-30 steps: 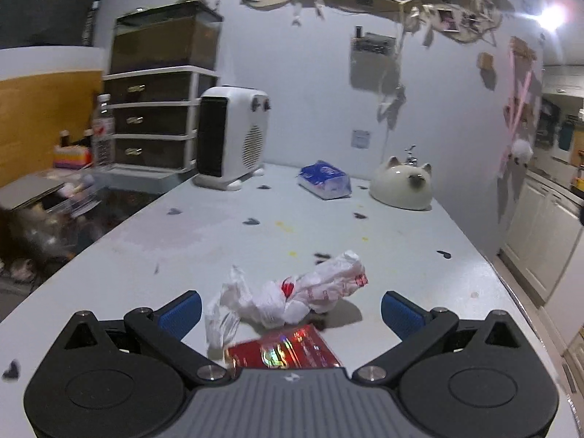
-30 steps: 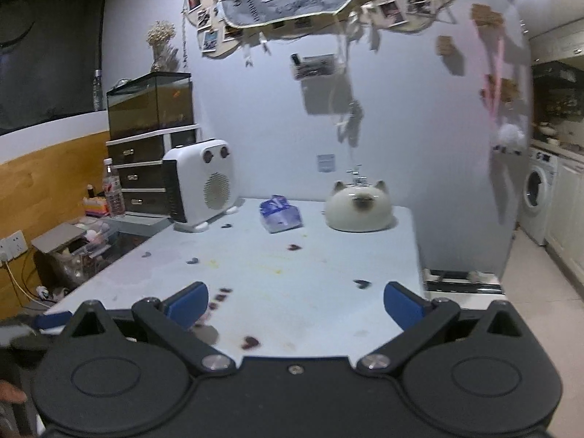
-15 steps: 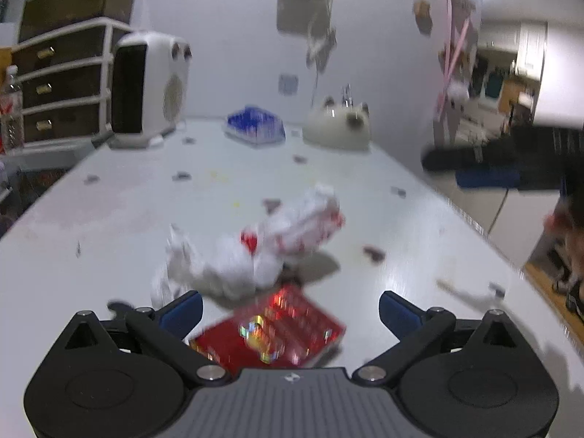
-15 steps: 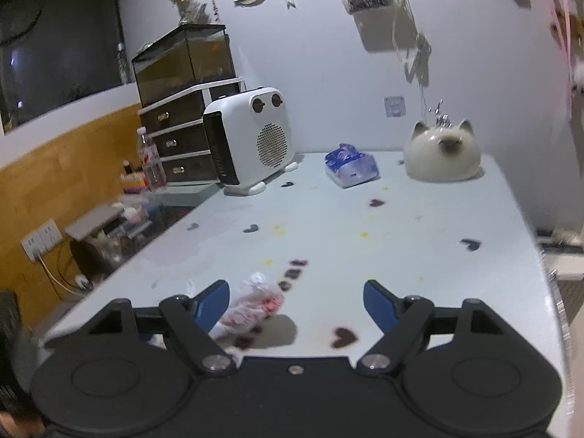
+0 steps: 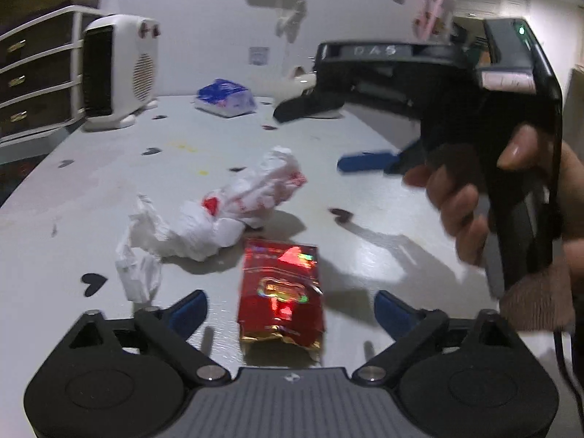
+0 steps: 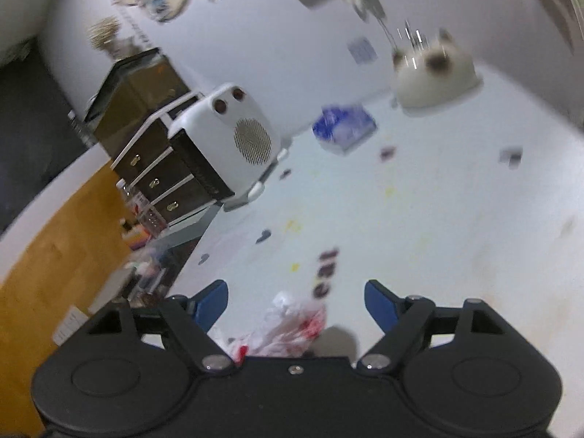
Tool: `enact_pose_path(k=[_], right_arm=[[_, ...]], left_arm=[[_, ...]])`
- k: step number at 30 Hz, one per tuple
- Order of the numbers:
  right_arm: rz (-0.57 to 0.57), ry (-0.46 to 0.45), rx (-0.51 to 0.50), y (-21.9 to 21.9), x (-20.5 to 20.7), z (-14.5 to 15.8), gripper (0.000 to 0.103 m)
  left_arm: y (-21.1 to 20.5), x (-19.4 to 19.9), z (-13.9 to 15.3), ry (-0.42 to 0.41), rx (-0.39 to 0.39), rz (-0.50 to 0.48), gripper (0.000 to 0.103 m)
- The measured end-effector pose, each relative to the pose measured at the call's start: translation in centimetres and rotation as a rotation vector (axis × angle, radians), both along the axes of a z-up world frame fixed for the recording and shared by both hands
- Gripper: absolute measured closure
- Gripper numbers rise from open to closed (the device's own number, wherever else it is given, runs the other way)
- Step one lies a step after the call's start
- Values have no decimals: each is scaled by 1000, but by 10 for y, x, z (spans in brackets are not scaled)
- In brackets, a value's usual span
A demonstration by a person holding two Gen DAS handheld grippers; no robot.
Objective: Collect trash
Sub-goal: 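Grasp the red snack packet with the left tool while the right grasps the white bag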
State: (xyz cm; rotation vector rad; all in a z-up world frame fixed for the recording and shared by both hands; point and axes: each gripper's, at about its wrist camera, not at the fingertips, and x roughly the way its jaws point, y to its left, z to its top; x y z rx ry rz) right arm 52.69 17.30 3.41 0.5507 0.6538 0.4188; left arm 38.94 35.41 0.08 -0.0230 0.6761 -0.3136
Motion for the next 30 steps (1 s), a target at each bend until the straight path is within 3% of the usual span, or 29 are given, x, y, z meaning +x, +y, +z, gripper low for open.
enact_pose_path(k=[4, 5, 6, 9, 16, 25, 30], right_arm=[[11, 47, -11, 18, 7, -18, 23], [20, 50, -8, 20, 8, -20, 36], [28, 56, -4, 21, 8, -22, 57], [23, 62, 1, 15, 4, -23, 75], [-33, -34, -66, -26, -25, -7, 82], [-147, -73, -99, -109, -63, 10, 86], [-103, -71, -151, -141, -93, 11, 87]], left_arm=[[-5, 7, -7, 2, 33, 25, 15], [-7, 8, -8, 3, 41, 28, 17], [-9, 9, -10, 1, 50, 32, 17], [-15, 9, -10, -11, 68, 34, 18], [-35, 12, -18, -24, 142, 43, 24], [-51, 8, -19, -45, 137, -26, 33], [-54, 6, -17, -25, 132, -52, 34]])
